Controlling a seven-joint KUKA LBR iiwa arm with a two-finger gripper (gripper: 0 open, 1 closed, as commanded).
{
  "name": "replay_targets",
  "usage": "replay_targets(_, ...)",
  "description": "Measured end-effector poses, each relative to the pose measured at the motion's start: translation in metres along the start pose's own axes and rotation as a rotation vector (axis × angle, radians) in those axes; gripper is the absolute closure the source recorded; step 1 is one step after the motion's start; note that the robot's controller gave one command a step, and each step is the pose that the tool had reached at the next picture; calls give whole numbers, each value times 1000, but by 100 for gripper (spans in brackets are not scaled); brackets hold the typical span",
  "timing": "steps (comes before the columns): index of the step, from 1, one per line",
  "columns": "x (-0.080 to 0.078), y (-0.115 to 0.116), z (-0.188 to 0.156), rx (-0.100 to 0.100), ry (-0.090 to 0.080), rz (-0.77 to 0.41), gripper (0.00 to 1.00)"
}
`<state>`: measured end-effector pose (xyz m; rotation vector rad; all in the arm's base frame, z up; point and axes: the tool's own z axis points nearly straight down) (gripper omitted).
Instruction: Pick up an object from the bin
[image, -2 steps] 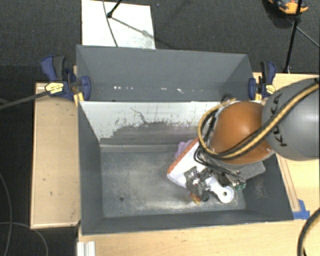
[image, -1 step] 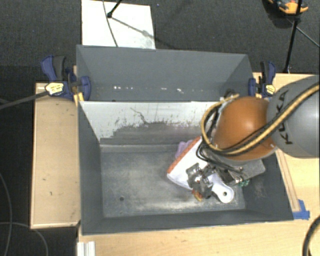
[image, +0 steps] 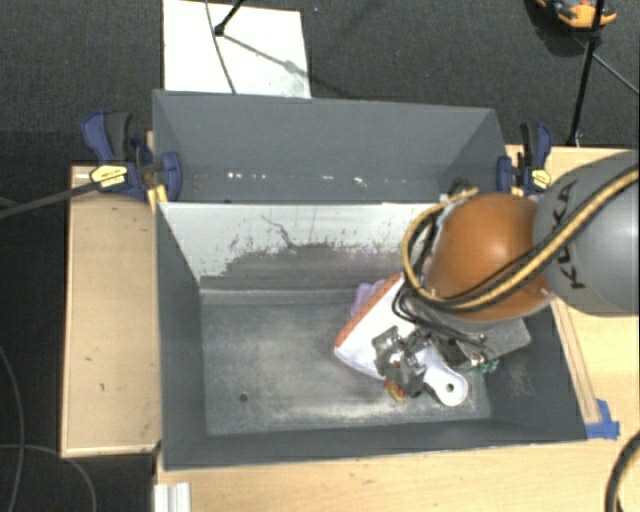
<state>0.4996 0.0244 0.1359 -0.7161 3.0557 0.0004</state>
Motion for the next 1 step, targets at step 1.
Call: replay_targets(1,7,-6,-53,0,1,13,100)
